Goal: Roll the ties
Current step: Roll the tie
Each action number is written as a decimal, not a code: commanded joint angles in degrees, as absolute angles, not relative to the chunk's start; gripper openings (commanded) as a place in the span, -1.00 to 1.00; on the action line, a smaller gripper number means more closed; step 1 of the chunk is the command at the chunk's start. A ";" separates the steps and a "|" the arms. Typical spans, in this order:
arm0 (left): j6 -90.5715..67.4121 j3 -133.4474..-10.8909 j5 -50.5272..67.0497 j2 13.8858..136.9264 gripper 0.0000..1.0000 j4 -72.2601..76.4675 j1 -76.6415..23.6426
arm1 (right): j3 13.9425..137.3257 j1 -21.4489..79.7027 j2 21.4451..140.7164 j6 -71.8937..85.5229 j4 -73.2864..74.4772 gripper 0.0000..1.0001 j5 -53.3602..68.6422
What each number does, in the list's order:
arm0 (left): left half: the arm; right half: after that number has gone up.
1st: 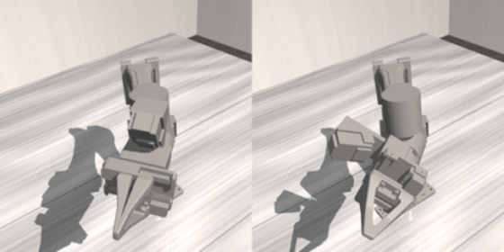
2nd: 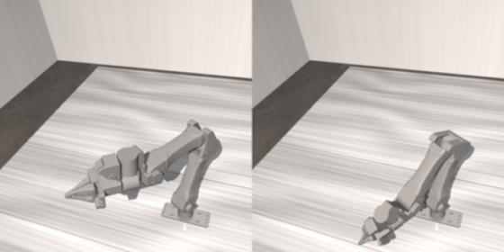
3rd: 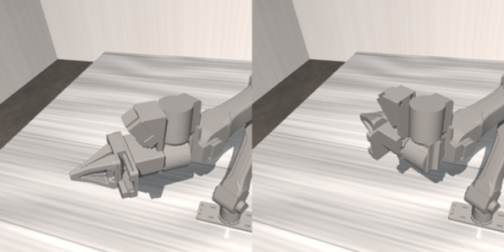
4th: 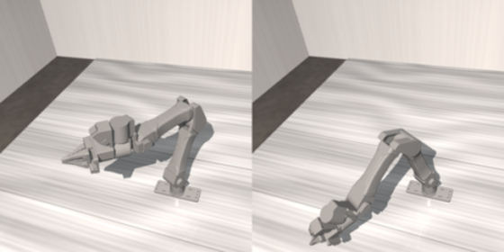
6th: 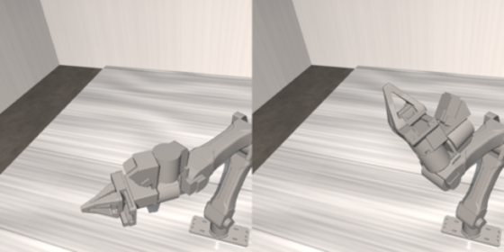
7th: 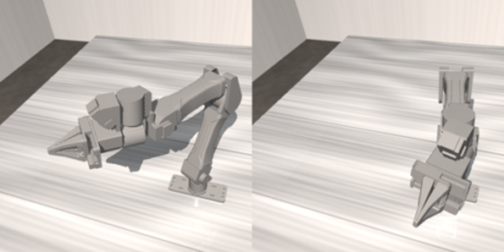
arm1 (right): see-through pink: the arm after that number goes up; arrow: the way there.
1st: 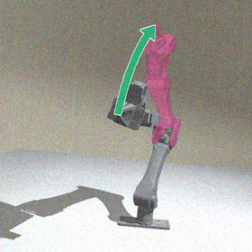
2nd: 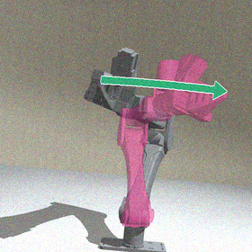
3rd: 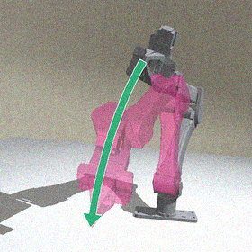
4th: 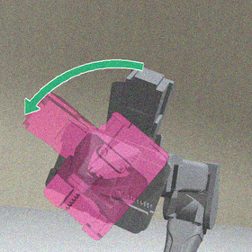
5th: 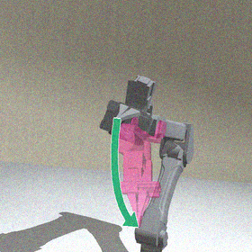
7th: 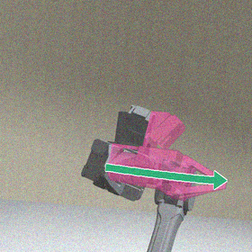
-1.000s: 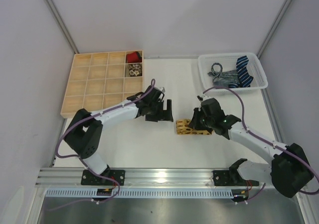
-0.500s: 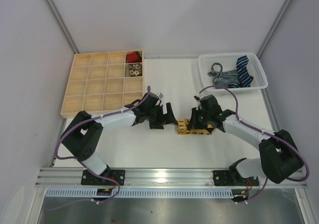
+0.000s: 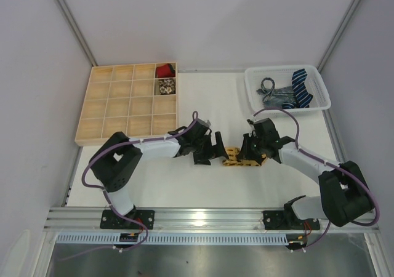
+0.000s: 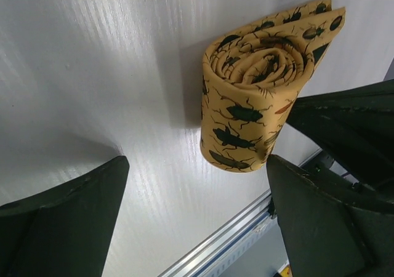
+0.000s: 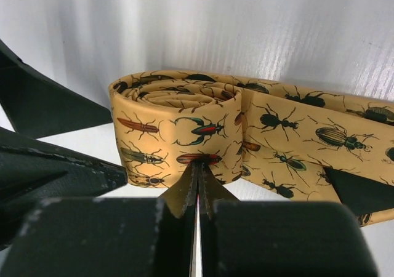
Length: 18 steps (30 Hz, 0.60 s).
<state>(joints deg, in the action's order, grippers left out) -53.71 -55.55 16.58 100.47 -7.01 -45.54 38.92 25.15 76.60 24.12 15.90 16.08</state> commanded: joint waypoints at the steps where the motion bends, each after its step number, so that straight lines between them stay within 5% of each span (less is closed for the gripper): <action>1: -57.65 -58.36 12.93 100.02 1.00 -6.42 -46.14 | 37.71 24.43 76.64 23.29 14.59 -1.00 16.79; 18: -61.79 -63.37 8.09 105.20 0.89 -5.89 -49.31 | 37.53 21.89 76.82 23.64 14.15 -1.00 19.07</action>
